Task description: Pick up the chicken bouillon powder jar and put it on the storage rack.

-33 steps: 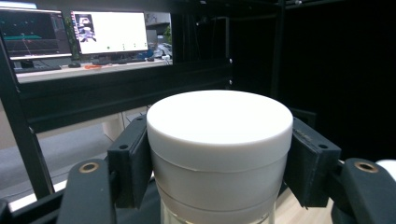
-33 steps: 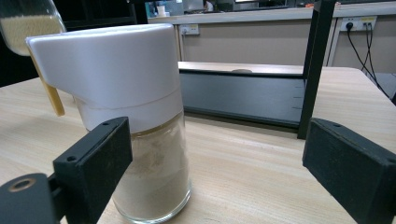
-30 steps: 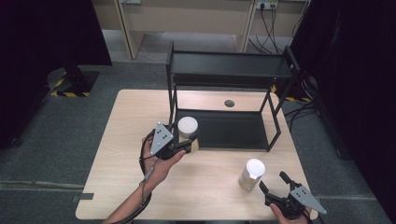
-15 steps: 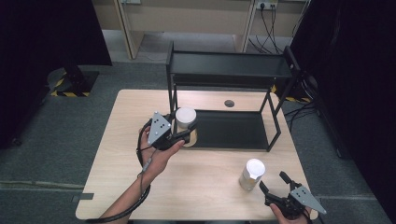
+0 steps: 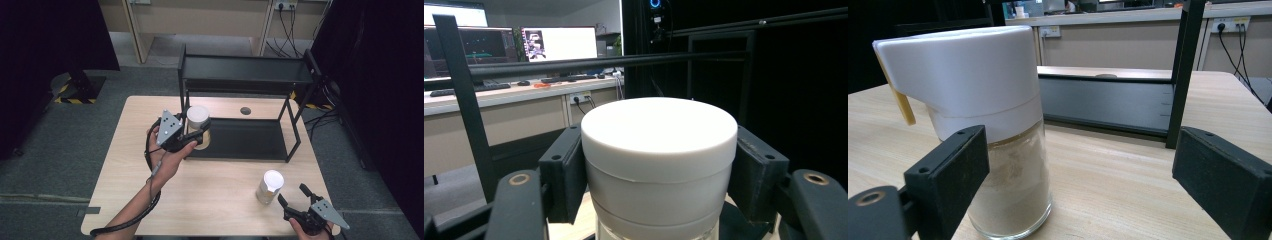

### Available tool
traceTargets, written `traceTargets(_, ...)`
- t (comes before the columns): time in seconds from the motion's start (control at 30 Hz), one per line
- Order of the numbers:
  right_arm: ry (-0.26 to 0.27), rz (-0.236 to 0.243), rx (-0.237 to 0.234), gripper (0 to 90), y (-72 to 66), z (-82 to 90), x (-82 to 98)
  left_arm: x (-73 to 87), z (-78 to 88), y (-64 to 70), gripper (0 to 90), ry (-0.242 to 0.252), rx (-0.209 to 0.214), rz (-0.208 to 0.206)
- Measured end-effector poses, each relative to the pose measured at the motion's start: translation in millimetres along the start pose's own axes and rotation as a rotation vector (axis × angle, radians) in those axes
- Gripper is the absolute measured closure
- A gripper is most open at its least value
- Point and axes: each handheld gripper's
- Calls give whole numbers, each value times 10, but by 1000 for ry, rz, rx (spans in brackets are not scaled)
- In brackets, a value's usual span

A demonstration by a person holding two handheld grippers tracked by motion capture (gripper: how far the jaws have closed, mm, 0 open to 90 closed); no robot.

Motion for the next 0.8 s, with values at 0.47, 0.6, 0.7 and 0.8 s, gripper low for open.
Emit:
traceTargets(0.47, 0, -1, -2, 80, 3, 1, 0, -198, -65, -28, 335, 21, -26, 5)
traceTargets(0.6, 0, 1, -1, 80, 1, 0, 0, -262, -72, -32, 335, 25, -33, 7)
traceTargets(0.7, 0, 1, -1, 79, 1, 0, -1, -307, -73, -44, 335, 29, -38, 7)
traceTargets(0.8, -1, 0, -1, 79, 2, 0, -1, -350, -75, -52, 335, 33, -46, 9)
Point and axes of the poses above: each handheld gripper's, and its own axes: z roughly backward along the jaws, x roughly out of its underside, y roughly to its right, and after that the axes turned 12 degrees about -y, right-handed
